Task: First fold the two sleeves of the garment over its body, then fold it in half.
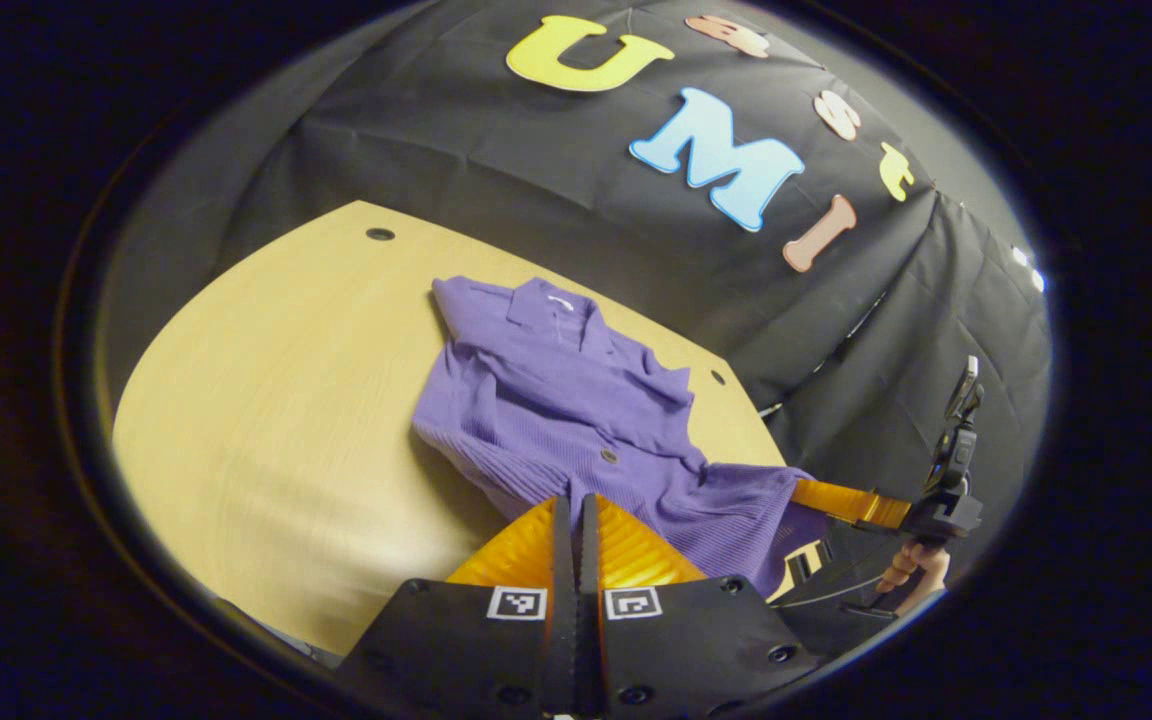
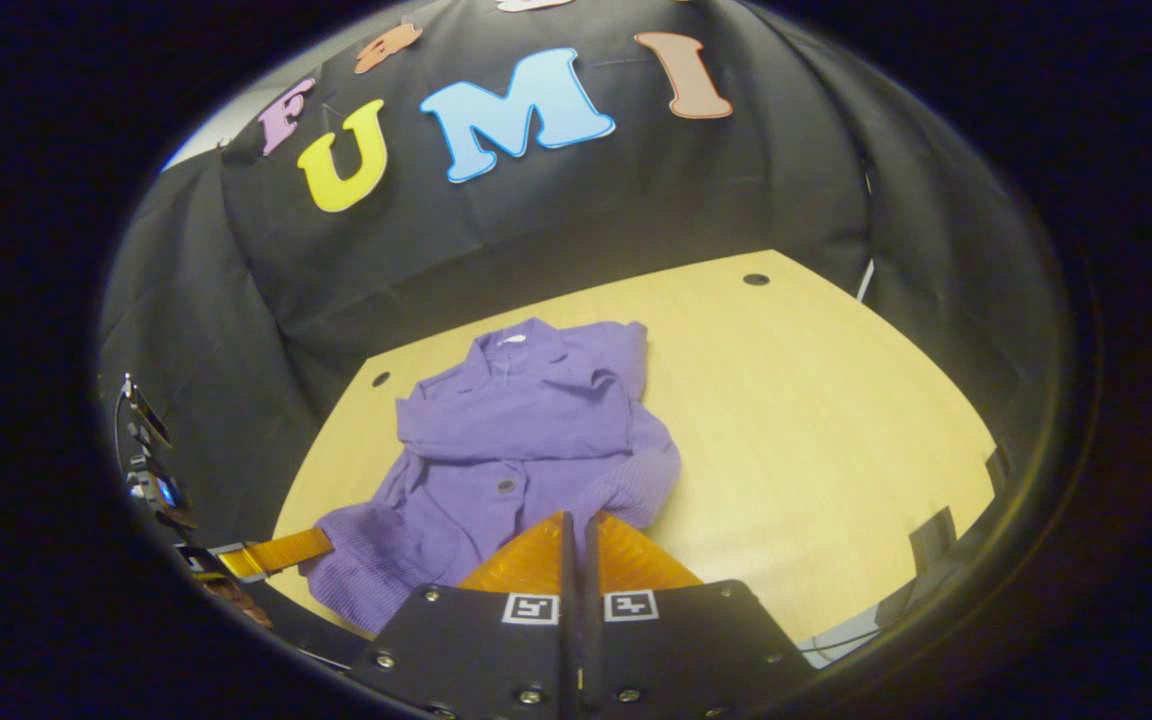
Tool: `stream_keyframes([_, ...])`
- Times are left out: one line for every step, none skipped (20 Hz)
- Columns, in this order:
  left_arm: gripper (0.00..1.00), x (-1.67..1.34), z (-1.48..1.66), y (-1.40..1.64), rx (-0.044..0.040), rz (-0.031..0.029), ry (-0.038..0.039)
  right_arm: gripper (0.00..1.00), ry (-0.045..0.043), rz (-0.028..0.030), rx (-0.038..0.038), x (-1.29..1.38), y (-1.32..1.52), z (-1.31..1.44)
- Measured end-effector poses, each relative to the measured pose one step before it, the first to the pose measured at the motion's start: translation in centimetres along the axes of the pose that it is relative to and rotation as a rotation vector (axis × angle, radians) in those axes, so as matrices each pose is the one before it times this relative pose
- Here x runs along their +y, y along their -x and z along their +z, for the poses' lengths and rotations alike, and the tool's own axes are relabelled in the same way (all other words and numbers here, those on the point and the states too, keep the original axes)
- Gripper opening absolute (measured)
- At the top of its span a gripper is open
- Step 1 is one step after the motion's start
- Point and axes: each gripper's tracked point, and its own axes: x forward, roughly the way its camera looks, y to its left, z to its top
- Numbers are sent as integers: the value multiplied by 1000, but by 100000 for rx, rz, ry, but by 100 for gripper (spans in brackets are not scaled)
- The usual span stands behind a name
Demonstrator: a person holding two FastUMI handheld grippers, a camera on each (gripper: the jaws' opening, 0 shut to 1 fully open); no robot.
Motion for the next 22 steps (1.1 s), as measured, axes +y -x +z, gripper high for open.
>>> stream_keyframes([7, -32, 1235, -401, -1388, 153, 618, 2, -244, 1488, -682, 232, -375, 979])
stream_keyframes([7, 37, 1494, -523, -2076, 404, 81, 2, -135, 1435, -570, 135, -545, 968])
stream_keyframes([7, 43, 1155, -681, -1656, 387, 302, 2, -314, 1348, -291, 84, -602, 895])
stream_keyframes([7, 94, 1258, -565, -1600, 1015, 1112, 2, -797, 1188, -217, 21, -590, 836])
stream_keyframes([7, -67, 1117, -538, -1182, 518, 1428, 0, -657, 1326, -85, 85, -563, 870])
stream_keyframes([7, -165, 1121, -617, -1549, 521, 1344, 2, -396, 942, -257, -50, -558, 860])
stream_keyframes([7, -45, 1188, -594, -1446, 625, 404, 2, -360, 1056, -729, 51, -614, 1023])
stream_keyframes([7, 65, 885, -765, -1149, 1224, -20, 2, 139, 1179, -620, 130, -676, 1003])
stream_keyframes([7, -79, 895, -687, -823, 684, 136, 2, 686, 722, -566, -106, -550, 957])
stream_keyframes([7, -171, 1026, -839, -994, 595, 388, 2, 867, 592, -338, -76, -634, 871])
stream_keyframes([7, -297, 996, -699, -812, -109, 169, 2, 1135, 523, -179, -90, -621, 830])
stream_keyframes([7, -180, 841, -934, -874, 465, -167, 2, 1005, 571, -192, -62, -730, 757])
stream_keyframes([7, -252, 912, -955, -686, -16, -387, 2, 569, 926, -144, -57, -681, 822])
stream_keyframes([7, -319, 863, -966, -722, 318, -802, 2, 167, 1081, -214, 61, -652, 930])
stream_keyframes([7, -196, 950, -975, -630, 311, -903, 2, 209, 788, 102, -136, -836, 706])
stream_keyframes([7, -135, 963, -986, -717, 532, -638, 2, 159, 362, -37, -328, -955, 661])
stream_keyframes([7, -305, 1037, -945, -936, -332, -273, 2, -193, 487, -241, -218, -804, 829])
stream_keyframes([7, -100, 904, -1043, -852, 592, -447, 2, -339, 519, -526, -155, -724, 883])
stream_keyframes([7, 80, 873, -977, -1007, 962, -637, 2, -349, 184, -404, -339, -848, 861])
stream_keyframes([7, 184, 941, -996, -823, 1038, -516, 2, -504, -17, -549, -437, -783, 826])
stream_keyframes([7, 281, 836, -943, -629, 1042, -214, 2, -507, 163, -145, -326, -857, 837])
stream_keyframes([7, 201, 728, -984, -662, 1037, -300, 2, -414, 377, -30, -330, -988, 712])
